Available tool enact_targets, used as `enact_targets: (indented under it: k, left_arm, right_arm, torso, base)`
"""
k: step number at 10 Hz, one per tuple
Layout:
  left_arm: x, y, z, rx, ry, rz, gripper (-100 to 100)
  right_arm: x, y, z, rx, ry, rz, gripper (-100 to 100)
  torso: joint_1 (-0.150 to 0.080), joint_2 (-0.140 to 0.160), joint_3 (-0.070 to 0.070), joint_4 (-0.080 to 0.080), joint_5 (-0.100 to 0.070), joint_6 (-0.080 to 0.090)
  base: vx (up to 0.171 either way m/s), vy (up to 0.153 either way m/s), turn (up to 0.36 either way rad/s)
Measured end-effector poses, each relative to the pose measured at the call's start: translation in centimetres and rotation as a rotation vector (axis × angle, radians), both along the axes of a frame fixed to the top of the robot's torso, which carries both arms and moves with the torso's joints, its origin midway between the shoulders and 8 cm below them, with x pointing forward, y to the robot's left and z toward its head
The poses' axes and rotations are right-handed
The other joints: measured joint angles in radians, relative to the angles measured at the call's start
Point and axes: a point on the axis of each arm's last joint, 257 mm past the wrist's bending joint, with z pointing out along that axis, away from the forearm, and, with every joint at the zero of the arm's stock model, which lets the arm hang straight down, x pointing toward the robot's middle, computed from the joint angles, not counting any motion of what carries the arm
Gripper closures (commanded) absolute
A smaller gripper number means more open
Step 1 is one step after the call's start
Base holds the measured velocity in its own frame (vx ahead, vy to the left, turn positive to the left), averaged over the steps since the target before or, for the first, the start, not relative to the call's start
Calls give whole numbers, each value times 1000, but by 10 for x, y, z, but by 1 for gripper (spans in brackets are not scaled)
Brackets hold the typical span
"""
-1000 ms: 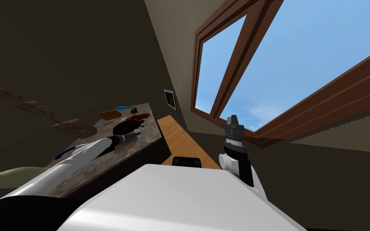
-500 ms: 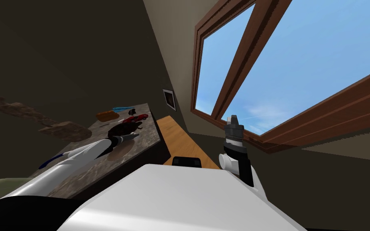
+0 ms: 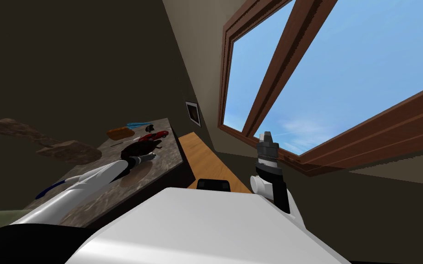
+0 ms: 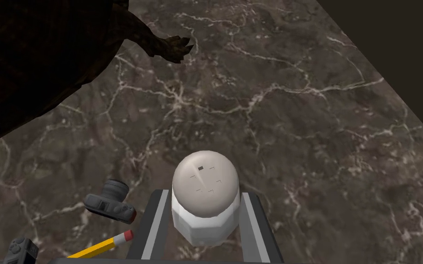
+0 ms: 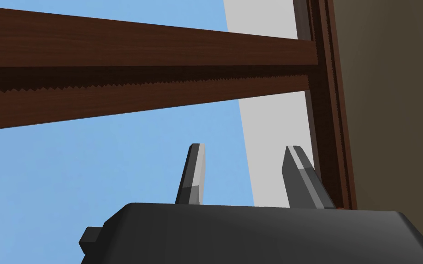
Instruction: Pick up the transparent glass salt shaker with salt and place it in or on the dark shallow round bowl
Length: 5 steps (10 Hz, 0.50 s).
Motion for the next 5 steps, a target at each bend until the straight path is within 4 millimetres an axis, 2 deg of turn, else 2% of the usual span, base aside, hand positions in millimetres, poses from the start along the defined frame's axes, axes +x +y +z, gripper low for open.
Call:
enact_targets:
  k: [2,3,4,5]
  left_arm:
    - [0,0,0,0,0,0,100]
    - [0,0,0,0,0,0,0]
    - [0,0,0,0,0,0,100]
    - [0,0,0,0,0,0,0]
  right_arm:
    - [0,0,0,0,0,0,0]
    - [0,0,0,0,0,0,0]
    - [0,0,0,0,0,0,0]
    - [0,0,0,0,0,0,0]
  torso:
    - [1,-1,0,0,0,0]
    - [1,-1,0,0,0,0]
    - [1,-1,0,0,0,0]
    - [1,-1,0,0,0,0]
  base:
    - [0,0,0]
    - [0,0,0]
    - [0,0,0]
    - [0,0,0]
